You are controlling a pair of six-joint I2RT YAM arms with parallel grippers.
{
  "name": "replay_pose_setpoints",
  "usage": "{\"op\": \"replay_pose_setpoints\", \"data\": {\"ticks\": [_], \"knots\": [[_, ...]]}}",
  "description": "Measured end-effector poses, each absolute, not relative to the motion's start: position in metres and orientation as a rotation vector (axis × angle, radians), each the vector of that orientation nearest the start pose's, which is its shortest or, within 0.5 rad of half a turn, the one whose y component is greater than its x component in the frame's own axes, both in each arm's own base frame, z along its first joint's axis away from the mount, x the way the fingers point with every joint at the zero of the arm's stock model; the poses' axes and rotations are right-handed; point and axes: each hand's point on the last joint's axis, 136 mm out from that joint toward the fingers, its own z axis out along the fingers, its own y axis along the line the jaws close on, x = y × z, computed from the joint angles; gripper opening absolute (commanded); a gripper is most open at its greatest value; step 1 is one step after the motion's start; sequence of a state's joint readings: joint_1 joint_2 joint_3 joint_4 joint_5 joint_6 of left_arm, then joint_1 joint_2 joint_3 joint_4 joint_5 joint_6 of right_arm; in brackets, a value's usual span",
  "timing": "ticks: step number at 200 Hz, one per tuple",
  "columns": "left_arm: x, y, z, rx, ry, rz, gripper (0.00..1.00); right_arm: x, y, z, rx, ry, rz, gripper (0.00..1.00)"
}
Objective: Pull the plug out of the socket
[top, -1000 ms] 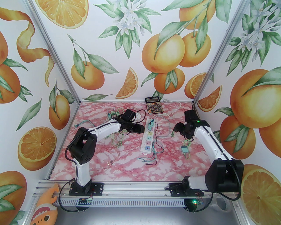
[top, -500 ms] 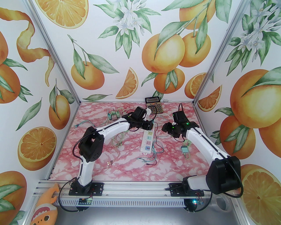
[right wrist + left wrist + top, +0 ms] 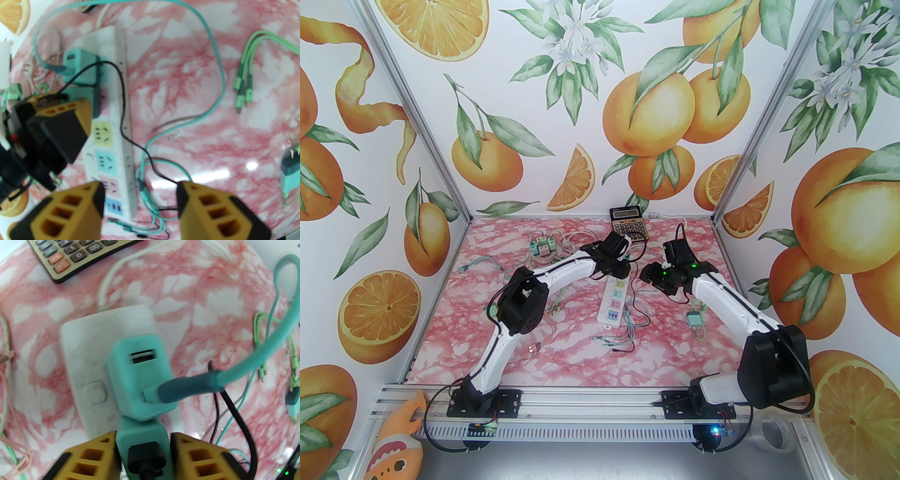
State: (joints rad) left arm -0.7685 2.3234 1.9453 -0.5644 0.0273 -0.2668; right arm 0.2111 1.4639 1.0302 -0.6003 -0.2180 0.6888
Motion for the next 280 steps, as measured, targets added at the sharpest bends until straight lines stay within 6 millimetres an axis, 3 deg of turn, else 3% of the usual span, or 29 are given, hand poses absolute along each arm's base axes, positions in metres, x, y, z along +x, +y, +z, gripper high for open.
{"op": "replay_pose_setpoints", "data": {"ticks": [67,136,200,243,280], "knots": [[0.421,-0.41,0.072,0.698,2.47,-0.395,0.23,0.371,0.125,0.074,0.61,2.679,0.661,0.53],[0.395,-0.382,0.07,0.733,2.515,-0.343,0.23,0.401,0.112,0.057,0.704,2.62,0.772,0.51],[0.388,-0.378,0.071,0.743,2.529,-0.352,0.23,0.428,0.138,0.047,0.649,2.618,0.914,0.51],[0.387,-0.379,0.071,0.745,2.532,-0.361,0.23,0.436,0.16,0.043,0.613,2.616,1.021,0.51],[0.387,-0.378,0.071,0.746,2.536,-0.367,0.23,0.433,0.165,0.034,0.608,2.652,1.002,0.38]]}}
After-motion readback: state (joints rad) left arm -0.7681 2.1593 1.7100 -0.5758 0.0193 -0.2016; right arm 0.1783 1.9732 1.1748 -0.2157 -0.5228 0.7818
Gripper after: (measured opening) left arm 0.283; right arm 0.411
